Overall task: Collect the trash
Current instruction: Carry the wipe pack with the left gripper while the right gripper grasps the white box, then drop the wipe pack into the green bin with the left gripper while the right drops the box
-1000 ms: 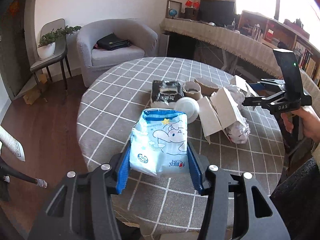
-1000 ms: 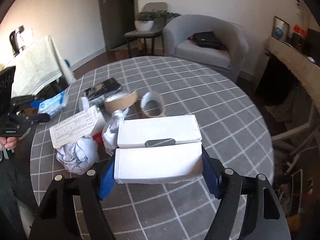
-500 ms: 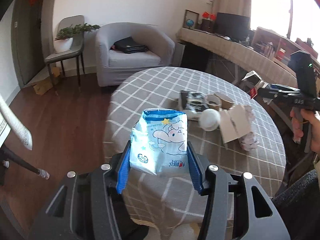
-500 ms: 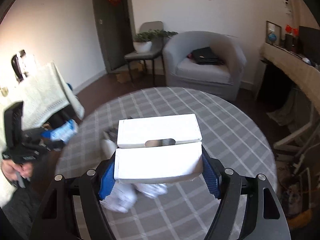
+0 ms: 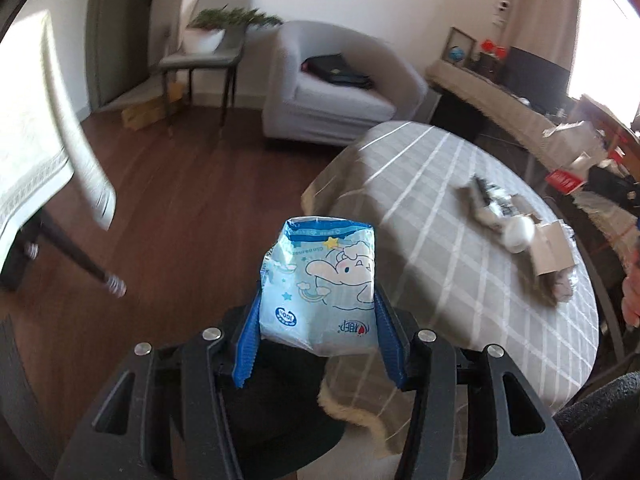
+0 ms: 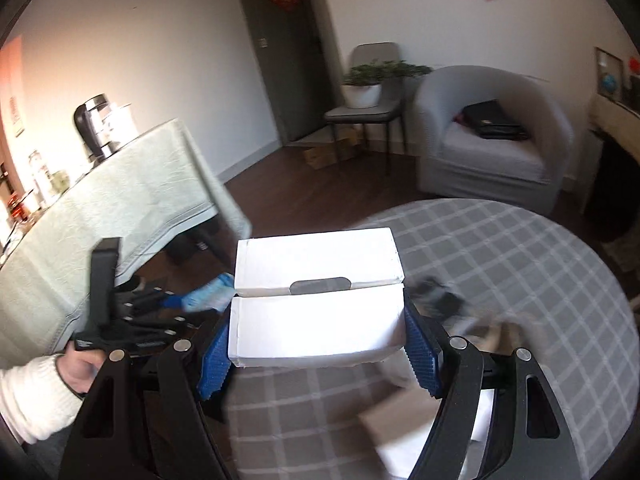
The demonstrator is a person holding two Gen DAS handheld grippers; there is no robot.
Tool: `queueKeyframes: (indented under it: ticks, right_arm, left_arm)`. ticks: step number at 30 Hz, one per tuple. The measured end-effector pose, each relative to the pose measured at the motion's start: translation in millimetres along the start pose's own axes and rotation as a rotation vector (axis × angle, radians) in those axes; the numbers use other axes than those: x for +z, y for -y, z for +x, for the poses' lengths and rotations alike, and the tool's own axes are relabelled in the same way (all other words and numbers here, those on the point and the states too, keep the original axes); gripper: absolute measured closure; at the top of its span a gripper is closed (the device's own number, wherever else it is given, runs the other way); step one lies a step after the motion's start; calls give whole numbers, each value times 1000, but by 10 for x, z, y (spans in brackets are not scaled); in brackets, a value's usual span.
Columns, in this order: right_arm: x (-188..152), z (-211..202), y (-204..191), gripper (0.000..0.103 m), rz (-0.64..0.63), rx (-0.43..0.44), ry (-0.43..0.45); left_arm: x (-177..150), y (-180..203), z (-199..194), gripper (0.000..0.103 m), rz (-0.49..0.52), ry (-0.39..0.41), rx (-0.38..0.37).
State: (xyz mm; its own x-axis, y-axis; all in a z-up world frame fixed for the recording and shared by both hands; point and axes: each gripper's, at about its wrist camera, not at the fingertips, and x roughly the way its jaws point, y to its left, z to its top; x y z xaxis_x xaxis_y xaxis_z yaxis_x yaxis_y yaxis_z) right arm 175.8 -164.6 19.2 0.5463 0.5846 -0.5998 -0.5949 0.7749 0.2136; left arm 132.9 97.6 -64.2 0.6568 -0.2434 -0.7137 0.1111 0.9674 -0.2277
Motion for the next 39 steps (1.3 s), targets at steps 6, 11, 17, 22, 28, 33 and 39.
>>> queueKeyframes:
  ticks: [6, 11, 17, 22, 28, 33, 39]
  right_arm:
    - [105, 367, -513, 28, -41, 63, -39]
    - [151, 658, -823, 28, -59, 90, -83]
    - [132, 990, -1116, 28, -77, 120, -149]
    - [36, 1291, -1330, 28, -72, 144, -216]
    - [-46, 1564, -1452, 28, -61, 133, -274]
    - [-88, 1752, -1531, 28, -69, 123, -303]
    - [-172, 1903, -1586, 28, -93, 83, -330]
  left_arm:
    - [-234, -345, 116, 49, -34, -84, 38]
    - [-497, -576, 273, 49, -33, -181, 77]
    - [-821, -712, 513, 49, -22, -330, 83]
    - [-1036, -823, 629, 44, -25, -405, 57]
    - [-951, -931, 452, 34, -39, -348, 51]
    - [-704, -1005, 164, 37, -80, -242, 67]
    - [-430, -1150, -230, 44, -149, -110, 70]
